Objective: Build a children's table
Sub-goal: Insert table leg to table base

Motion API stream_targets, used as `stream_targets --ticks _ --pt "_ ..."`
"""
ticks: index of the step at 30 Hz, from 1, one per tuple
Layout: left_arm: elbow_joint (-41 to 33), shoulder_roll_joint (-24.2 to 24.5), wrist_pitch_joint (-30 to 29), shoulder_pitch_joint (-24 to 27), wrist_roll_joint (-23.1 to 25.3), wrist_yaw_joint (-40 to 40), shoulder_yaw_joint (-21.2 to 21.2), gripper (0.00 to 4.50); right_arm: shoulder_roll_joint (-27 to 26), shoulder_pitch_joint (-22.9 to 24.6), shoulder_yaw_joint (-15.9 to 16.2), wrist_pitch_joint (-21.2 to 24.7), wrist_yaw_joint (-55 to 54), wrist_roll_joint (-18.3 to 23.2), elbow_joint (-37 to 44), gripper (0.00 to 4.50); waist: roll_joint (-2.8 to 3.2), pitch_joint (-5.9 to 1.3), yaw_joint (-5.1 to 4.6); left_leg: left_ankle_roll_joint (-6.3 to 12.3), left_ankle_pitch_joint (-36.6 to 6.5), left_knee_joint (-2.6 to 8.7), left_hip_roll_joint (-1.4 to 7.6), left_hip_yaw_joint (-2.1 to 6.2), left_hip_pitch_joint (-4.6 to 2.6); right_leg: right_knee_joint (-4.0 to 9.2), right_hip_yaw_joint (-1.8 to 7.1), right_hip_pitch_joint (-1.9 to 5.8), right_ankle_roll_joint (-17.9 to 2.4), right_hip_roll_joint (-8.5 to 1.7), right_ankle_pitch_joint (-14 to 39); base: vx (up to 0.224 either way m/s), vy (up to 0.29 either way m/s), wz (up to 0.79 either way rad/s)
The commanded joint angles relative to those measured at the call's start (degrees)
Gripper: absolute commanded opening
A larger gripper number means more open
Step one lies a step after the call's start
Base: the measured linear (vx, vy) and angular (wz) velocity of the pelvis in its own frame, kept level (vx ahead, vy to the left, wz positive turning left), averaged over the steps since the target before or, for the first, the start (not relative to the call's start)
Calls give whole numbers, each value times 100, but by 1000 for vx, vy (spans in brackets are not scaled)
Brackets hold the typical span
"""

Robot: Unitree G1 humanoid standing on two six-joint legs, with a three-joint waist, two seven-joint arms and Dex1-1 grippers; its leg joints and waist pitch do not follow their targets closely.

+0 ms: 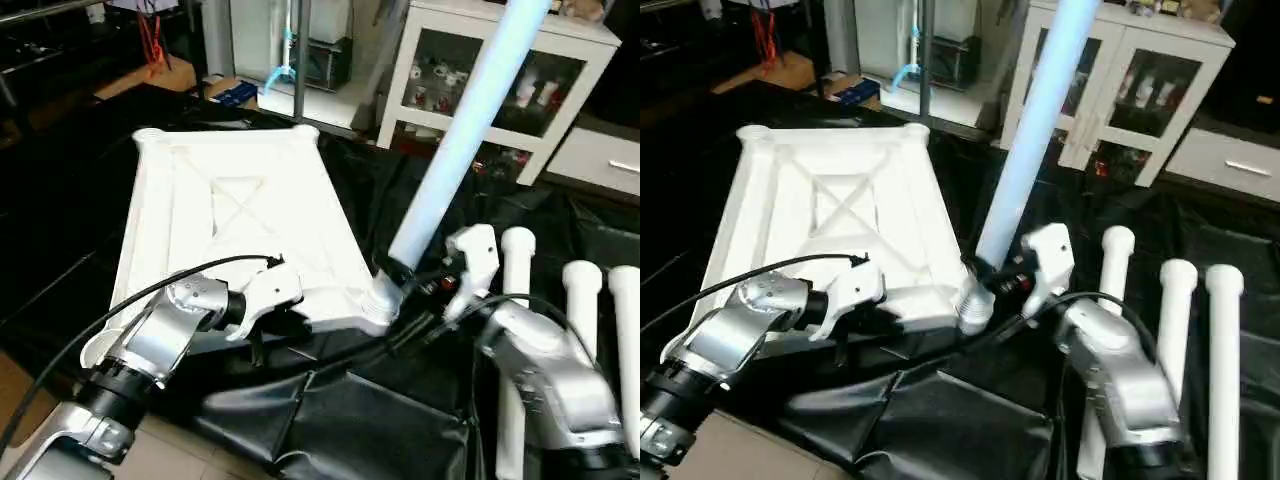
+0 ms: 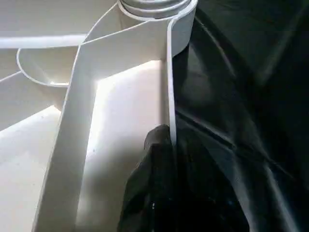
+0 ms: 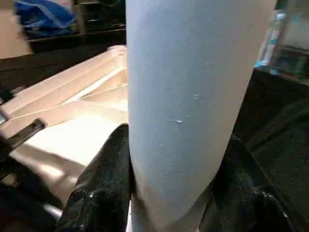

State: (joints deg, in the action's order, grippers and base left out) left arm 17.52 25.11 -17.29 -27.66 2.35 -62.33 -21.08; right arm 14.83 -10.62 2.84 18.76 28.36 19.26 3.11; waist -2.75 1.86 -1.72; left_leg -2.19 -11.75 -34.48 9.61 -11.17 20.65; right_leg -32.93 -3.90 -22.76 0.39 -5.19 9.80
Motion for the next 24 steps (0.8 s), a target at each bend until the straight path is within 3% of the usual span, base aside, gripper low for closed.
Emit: stream_targets --ticks 1,9,11,13,14,15,16,20,24 --pt "-281 -152 -155 -121 -211 215 315 0 -28 124 -216 188 -818 -584 -584 180 44 -200 -38 -339 -2716 580 373 294 -62 510 274 29 -585 -376 3116 0 0 0" --pt "-710 -494 -682 1 -149 1064 574 0 -559 -72 -132 166 -2066 -1104 -1062 180 59 -218 -108 -319 -2406 577 367 244 -38 438 290 40 -858 -330 2372 0 0 0" --pt "-811 -627 -849 32 -61 1404 646 0 -673 -144 -125 157 -2378 -1223 -1195 180 18 -228 -111 -273 -2212 572 377 219 -29 409 304 62 -894 -329 2093 0 0 0" --pt "-890 -740 -981 47 24 1672 700 0 -746 -205 -129 153 -2578 -1287 -1320 180 28 -234 -113 -247 -2000 564 370 207 -17 387 309 78 -949 -330 1894 0 0 0" --pt "-1042 -1007 -1297 59 256 2298 811 0 -915 -337 -231 93 -3044 -1395 -1609 180 23 -241 -100 -224 -1921 555 374 197 -26 376 312 89 -943 -330 1799 0 0 0" --pt "-1042 -1007 -1297 59 256 2298 811 0 -915 -337 -231 93 -3044 -1395 -1609 180 -11 -242 -116 -220 -1872 553 384 184 -25 370 318 86 -967 -329 1713 0 0 0" --pt "-1042 -1007 -1297 59 256 2298 811 0 -915 -337 -231 93 -3044 -1395 -1609 180 0 -254 -102 -202 -1747 538 362 182 -18 360 310 104 -973 -323 1625 0 0 0" --pt "-1276 -1523 -1899 11 636 3354 977 0 -1240 -536 -538 -105 -3834 -1452 -2135 180 -74 -270 -97 -115 -1434 522 372 163 -11 329 311 128 -973 -321 1273 0 0 0" --pt "-1394 -1633 -2062 16 687 3572 961 0 -1355 -660 -605 -197 -4028 -1451 -2413 180 -93 -266 -82 -60 -1340 518 361 167 5 310 301 148 -928 -312 1129 0 0 0"
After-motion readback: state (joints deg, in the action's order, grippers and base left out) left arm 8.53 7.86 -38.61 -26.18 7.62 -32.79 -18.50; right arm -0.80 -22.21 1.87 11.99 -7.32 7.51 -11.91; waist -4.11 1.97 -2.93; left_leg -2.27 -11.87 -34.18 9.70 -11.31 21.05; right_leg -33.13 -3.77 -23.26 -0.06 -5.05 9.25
